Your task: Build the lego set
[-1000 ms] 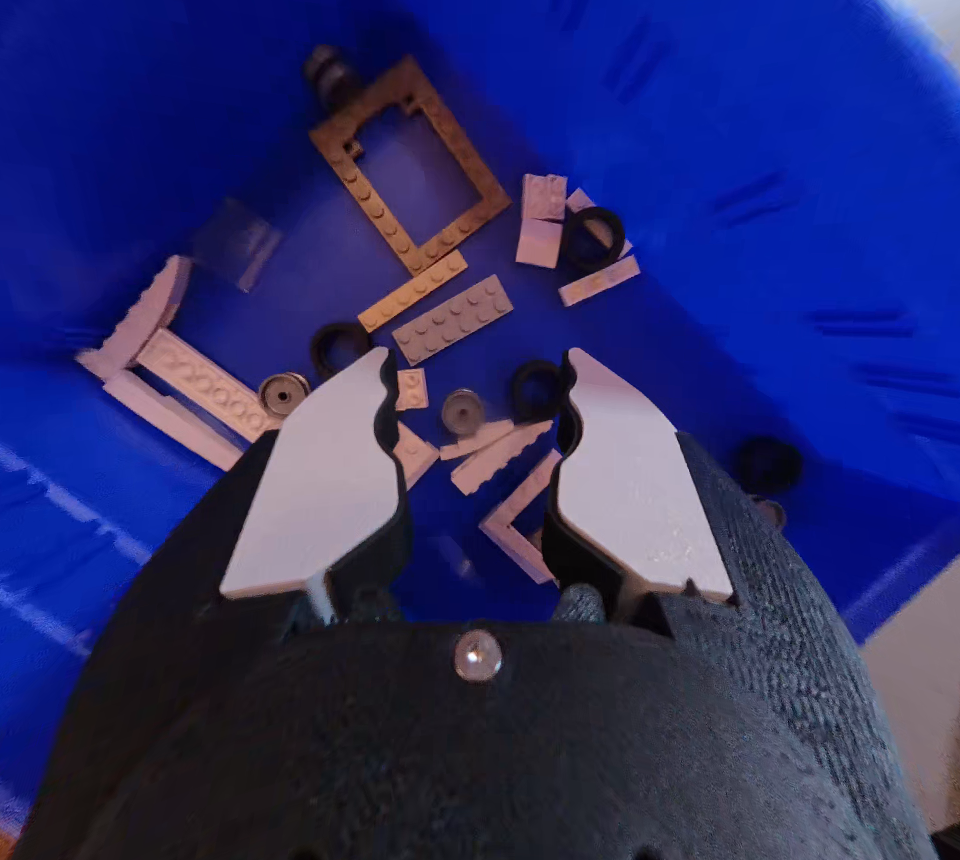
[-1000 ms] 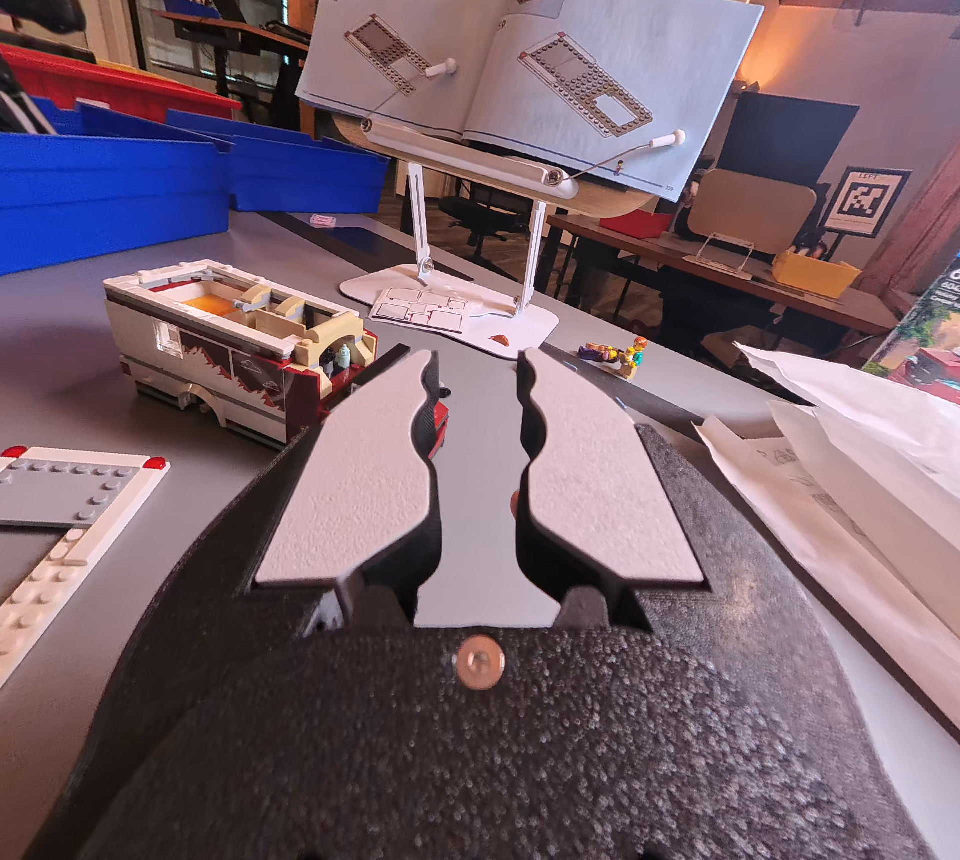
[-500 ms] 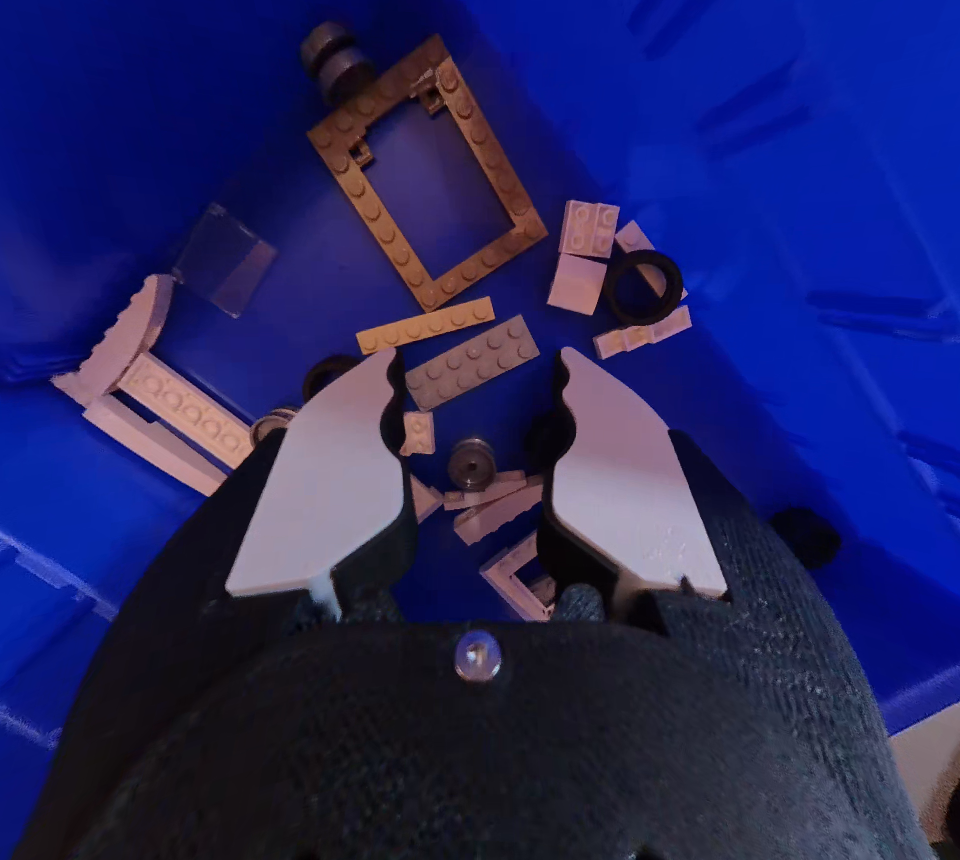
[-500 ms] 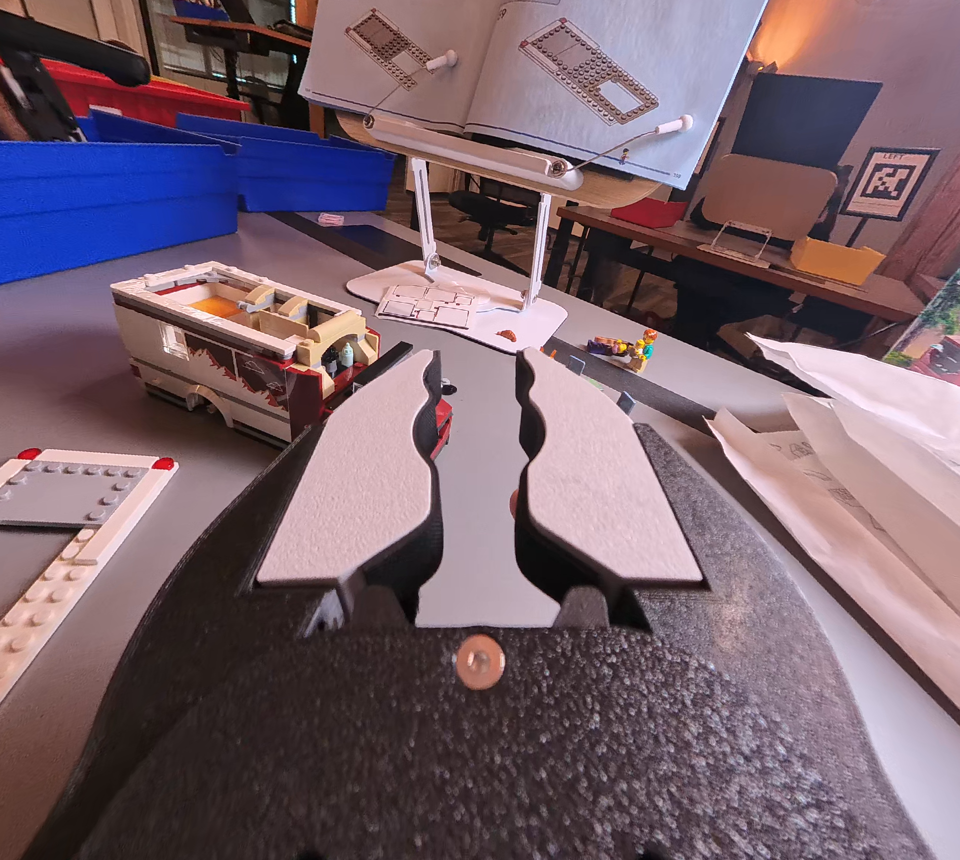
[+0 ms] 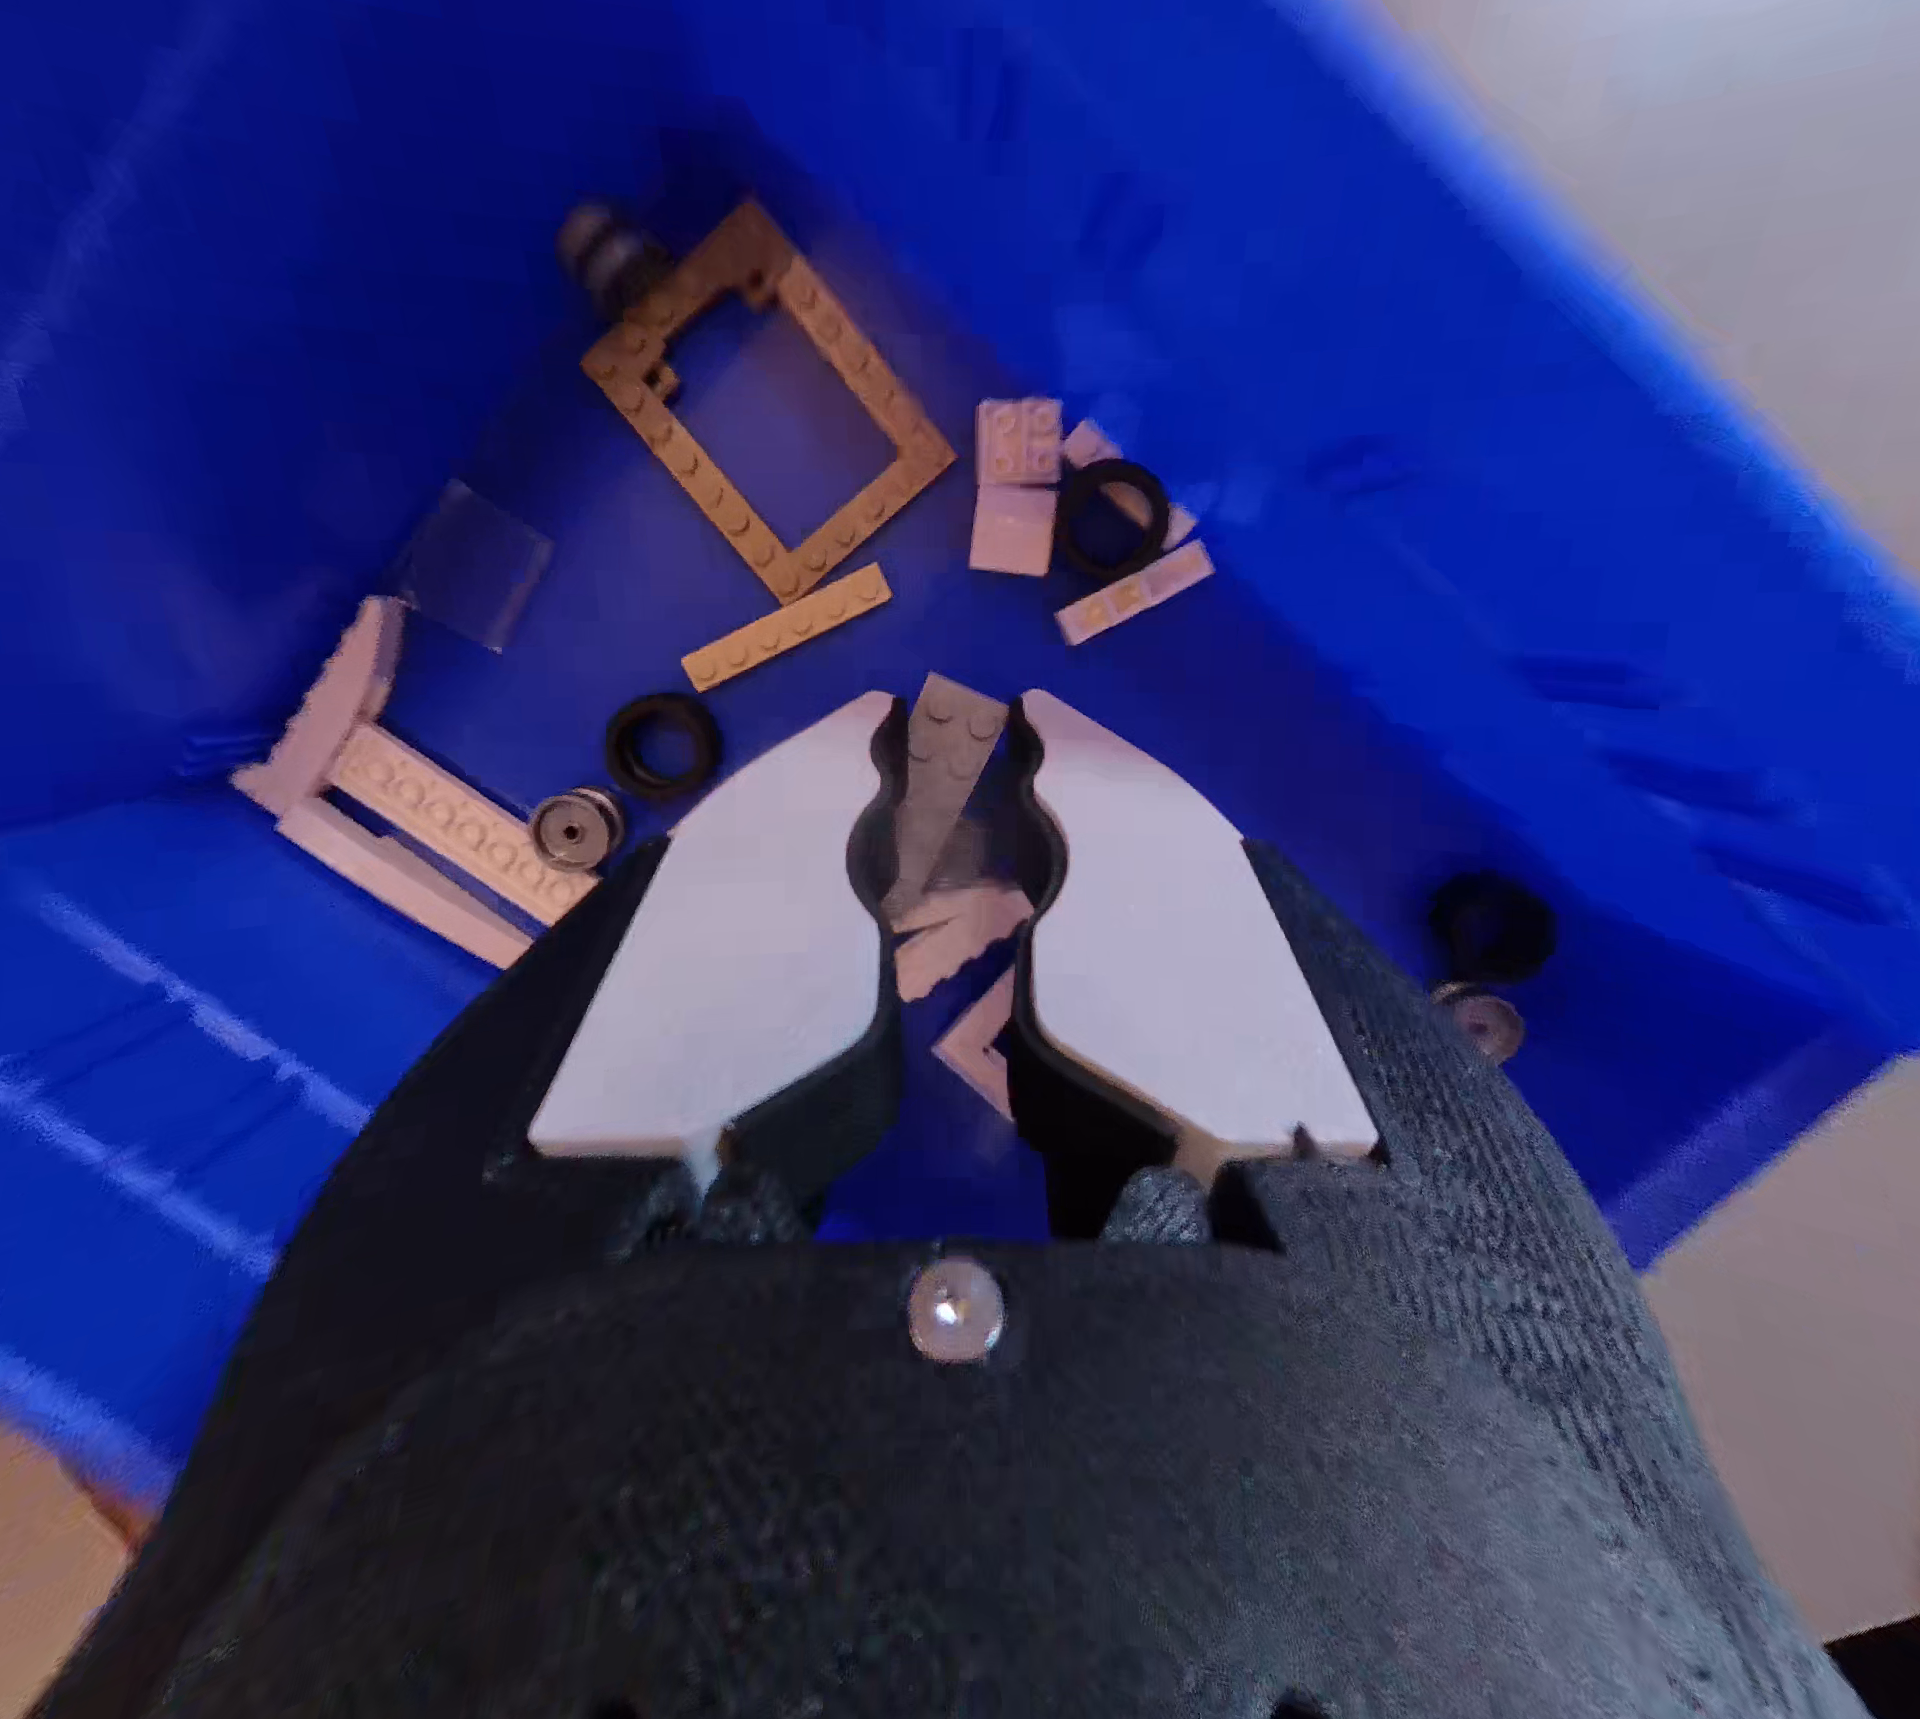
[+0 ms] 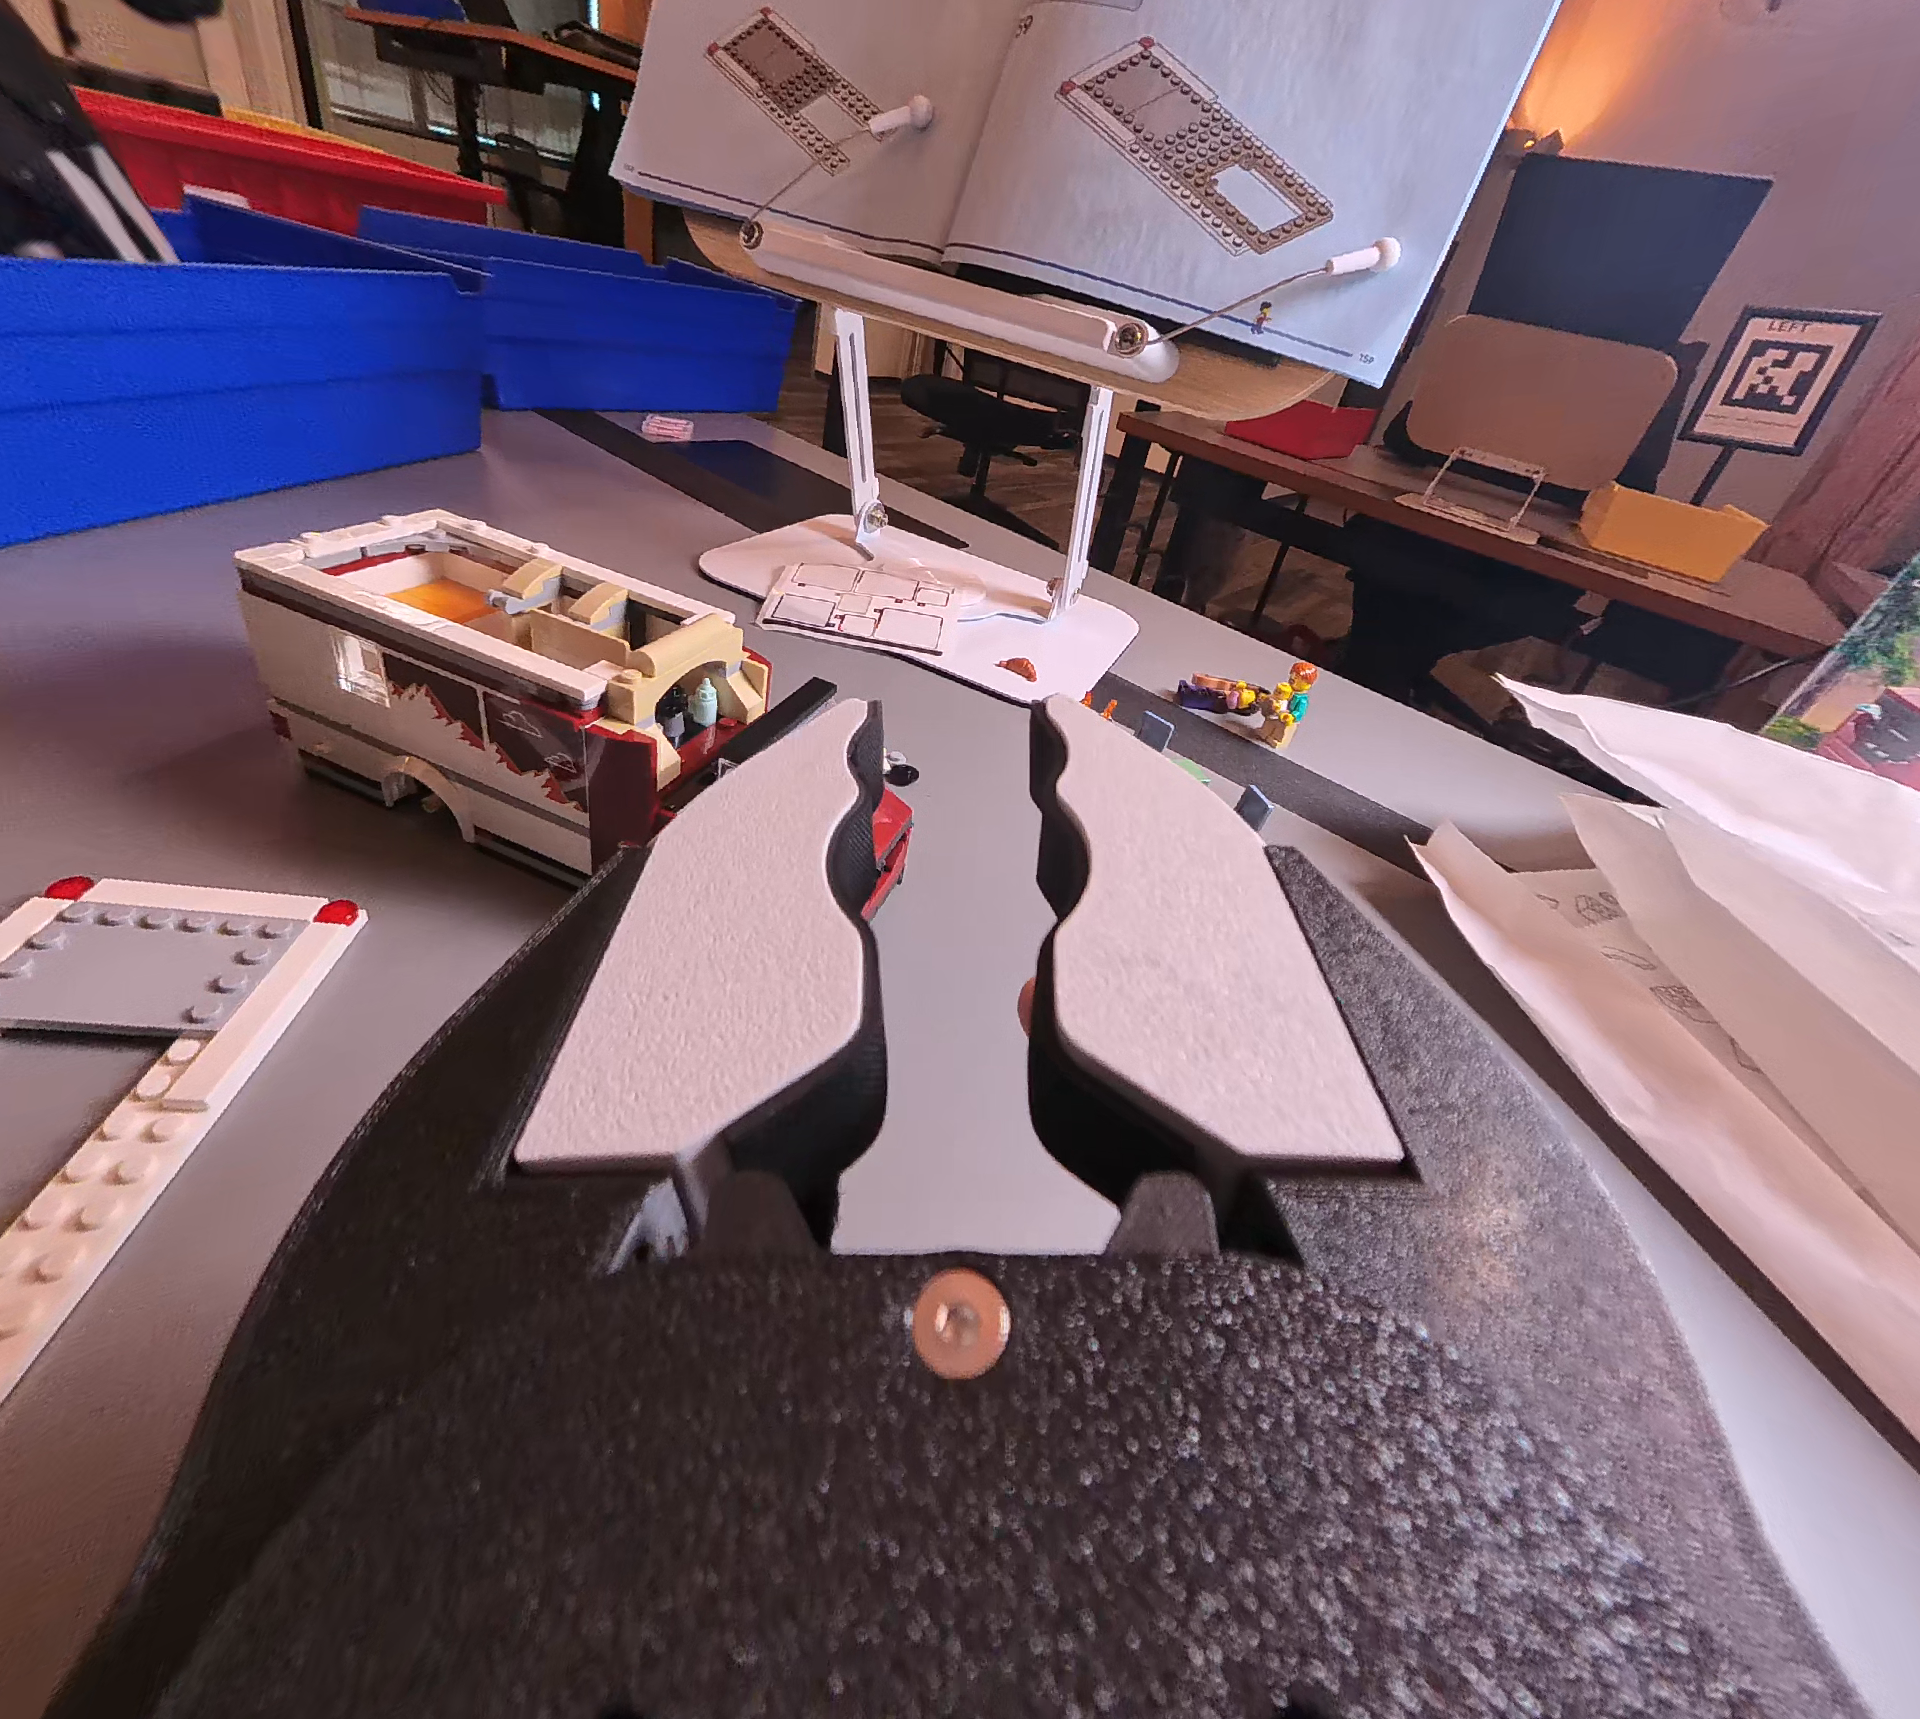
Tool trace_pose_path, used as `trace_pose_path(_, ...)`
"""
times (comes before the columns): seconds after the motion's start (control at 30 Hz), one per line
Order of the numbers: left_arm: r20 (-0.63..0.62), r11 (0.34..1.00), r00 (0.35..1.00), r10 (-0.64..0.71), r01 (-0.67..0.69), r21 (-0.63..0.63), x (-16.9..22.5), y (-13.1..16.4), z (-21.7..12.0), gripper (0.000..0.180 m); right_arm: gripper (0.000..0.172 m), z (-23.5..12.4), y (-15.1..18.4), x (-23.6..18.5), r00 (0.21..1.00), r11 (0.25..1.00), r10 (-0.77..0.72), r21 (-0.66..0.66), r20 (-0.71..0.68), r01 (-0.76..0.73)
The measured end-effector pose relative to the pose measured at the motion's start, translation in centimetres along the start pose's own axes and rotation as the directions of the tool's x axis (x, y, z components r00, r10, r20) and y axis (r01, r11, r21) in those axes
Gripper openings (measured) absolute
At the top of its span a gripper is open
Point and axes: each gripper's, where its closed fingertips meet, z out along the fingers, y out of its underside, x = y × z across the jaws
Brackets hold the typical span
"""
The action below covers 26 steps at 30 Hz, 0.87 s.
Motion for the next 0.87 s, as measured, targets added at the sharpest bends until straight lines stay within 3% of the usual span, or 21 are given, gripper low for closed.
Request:
trace_pose_path(0.03,0.008,0.999,1.0,0.025,-0.025,0.045,0.5,-0.9,-1.3,0.018,0.026,0.0,0.0,0.0,1.0,1.0,0.0,0.001,-0.003,0.0)
trace_pose_path(0.13,-0.018,0.975,0.994,0.109,-0.104,0.195,4.6,-4.3,-5.8,0.018,0.026,0.0,-0.2,0.1,1.0,1.0,-0.005,0.009,-0.006,0.005)
trace_pose_path(0.23,-0.166,0.915,0.928,0.333,-0.275,0.296,15.3,-6.2,-8.3,0.018,0.026,0.0,-0.4,0.2,1.0,1.0,-0.007,0.015,-0.012,0.007)
trace_pose_path(0.37,-0.383,0.804,0.709,0.592,-0.491,0.335,31.4,-3.4,-5.5,0.018,0.026,-0.2,-0.7,0.1,1.0,0.999,-0.023,0.022,-0.012,0.023)
trace_pose_path(0.47,-0.456,0.776,0.628,0.63,-0.541,0.326,38.1,-1.6,-1.9,0.018,0.026,-0.4,-1.1,0.0,0.998,0.998,-0.052,0.032,-0.019,0.052)
trace_pose_path(0.57,-0.478,0.763,0.608,0.634,-0.592,0.259,40.1,-0.6,1.0,0.018,0.026,-0.5,-1.4,-0.1,0.997,0.996,-0.078,0.036,-0.016,0.079)
trace_pose_path(0.7,-0.475,0.755,0.607,0.637,-0.616,0.224,40.5,-0.1,2.0,0.019,0.025,-0.6,-1.4,-0.6,0.995,0.994,-0.103,0.035,0.0,0.103)
trace_pose_path(0.87,-0.437,0.73,0.592,0.678,-0.614,0.3,40.0,-0.3,0.4,0.05,0.026,-0.5,-1.2,-1.6,0.992,0.992,-0.121,0.031,0.043,0.119)
